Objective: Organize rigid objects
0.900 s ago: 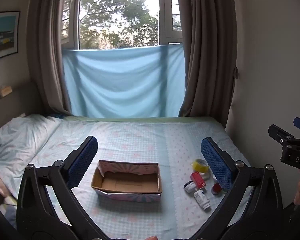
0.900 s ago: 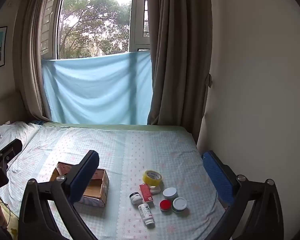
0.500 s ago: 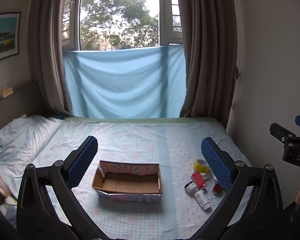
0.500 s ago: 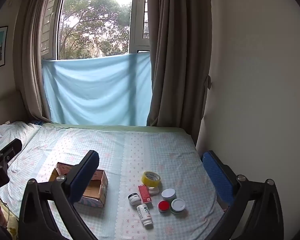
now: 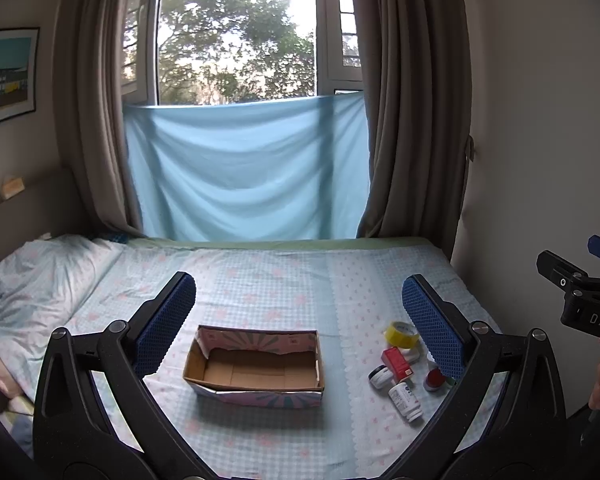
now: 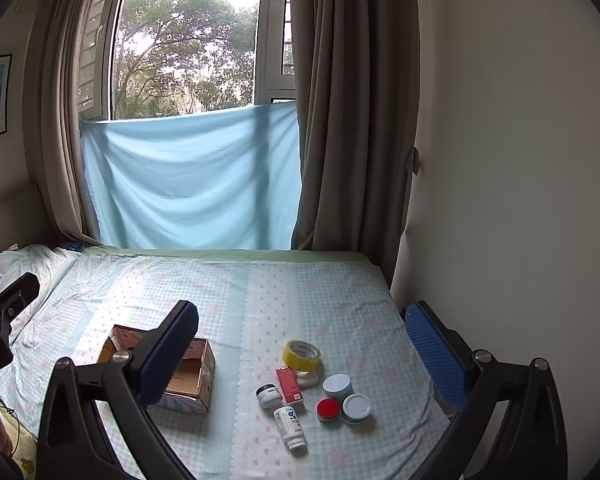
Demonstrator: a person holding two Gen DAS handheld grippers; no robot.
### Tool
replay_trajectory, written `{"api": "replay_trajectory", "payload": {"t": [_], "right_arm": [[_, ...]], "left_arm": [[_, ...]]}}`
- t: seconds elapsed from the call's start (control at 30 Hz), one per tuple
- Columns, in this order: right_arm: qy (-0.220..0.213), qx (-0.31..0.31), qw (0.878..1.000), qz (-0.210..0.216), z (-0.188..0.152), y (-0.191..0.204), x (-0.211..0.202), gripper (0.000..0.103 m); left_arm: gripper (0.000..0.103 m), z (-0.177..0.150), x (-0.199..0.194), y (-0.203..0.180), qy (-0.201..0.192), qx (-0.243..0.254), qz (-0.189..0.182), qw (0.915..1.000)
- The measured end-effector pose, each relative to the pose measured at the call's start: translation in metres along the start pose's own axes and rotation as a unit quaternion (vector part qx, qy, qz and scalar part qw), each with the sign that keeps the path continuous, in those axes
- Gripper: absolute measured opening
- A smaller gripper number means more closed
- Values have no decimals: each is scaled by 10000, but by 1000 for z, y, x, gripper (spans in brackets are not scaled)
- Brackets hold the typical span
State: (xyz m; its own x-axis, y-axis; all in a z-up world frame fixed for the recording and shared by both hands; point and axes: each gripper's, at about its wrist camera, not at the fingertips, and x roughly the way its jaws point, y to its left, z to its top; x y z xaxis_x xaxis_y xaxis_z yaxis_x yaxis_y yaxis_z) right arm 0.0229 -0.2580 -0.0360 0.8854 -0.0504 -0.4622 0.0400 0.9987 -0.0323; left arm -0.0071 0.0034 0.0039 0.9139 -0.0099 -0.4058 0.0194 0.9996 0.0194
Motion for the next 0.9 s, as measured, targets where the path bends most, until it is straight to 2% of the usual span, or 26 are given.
{"api": "replay_trajectory", "payload": {"t": [0.9], "right_arm": [[36, 30, 10000, -1, 0, 2, 0, 103]], "left_arm": [[102, 3, 0, 5, -27, -54, -125, 9999]]}}
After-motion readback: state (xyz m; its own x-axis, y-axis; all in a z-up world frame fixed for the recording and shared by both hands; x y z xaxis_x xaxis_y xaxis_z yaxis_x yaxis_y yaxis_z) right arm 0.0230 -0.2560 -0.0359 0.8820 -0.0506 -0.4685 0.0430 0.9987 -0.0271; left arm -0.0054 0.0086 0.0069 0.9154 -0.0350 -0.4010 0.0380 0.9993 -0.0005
